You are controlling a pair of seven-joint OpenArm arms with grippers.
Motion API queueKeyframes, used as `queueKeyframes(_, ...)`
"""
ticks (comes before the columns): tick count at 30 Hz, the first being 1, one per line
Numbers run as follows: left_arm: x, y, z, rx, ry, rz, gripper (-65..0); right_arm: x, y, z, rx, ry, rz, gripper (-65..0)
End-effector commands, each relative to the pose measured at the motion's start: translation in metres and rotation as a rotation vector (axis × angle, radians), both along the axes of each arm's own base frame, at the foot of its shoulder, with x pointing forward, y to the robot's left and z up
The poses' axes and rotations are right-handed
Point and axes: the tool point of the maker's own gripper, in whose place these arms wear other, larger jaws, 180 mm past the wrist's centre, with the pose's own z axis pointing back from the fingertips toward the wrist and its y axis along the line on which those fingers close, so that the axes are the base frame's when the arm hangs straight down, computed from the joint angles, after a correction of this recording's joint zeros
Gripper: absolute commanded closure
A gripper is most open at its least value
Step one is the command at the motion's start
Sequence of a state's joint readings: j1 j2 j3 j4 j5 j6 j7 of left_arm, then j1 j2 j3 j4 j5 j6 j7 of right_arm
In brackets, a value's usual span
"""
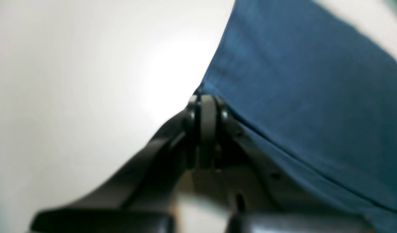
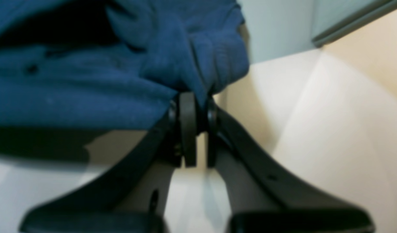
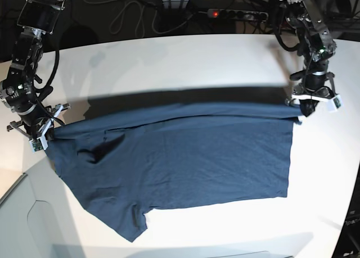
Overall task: Fold the T-shirt properly
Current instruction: 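Lift the folded edge with both grippers and pull it back toward the robot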
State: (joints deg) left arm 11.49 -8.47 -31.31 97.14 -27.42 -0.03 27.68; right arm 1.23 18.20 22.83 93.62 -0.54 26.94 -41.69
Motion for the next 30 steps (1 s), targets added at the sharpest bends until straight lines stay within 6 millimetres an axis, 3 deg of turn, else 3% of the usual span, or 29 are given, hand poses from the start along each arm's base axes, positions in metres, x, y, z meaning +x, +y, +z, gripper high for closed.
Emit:
queueKeyframes(1,0.008,0.004,0.021,0.034,-0.059,-0.006,0.0,0.016,-0.001,0.029,-0.02,-0.089,0.024,-0.4)
queueKeyframes(3,0.017,0.005,0.033,0.058,-0.084,-0.025,0.0,0.021,-0.001,0.041,-0.035,-0.109,0.023,-0.4)
queueKeyframes(9,0.034,0.006,0.038,0.079,-0.09,-0.059,0.0,0.049,-0.004,0.073,-0.045,-0.171,0.007,-0.4)
queueKeyframes(14,0.039,0.007,0.042,0.079,-0.106,-0.056,0.0,0.061,-0.001,0.084,-0.043,-0.18,0.008,-0.4)
queueKeyframes(20,0.03,0.008,0.03,0.07,-0.071,-0.051,0.0,0.041,-0.004,0.062,-0.041,-0.131,0.001,-0.4)
queueKeyframes(25,0.025,0.008,0.022,0.061,-0.051,-0.047,0.0,0.031,-0.014,0.077,-0.004,-0.224,-0.064,-0.4)
queueKeyframes(30,0.019,0.005,0.018,0.061,-0.037,-0.054,0.0,0.013,-0.013,0.063,-0.015,-0.183,-0.065,-0.4)
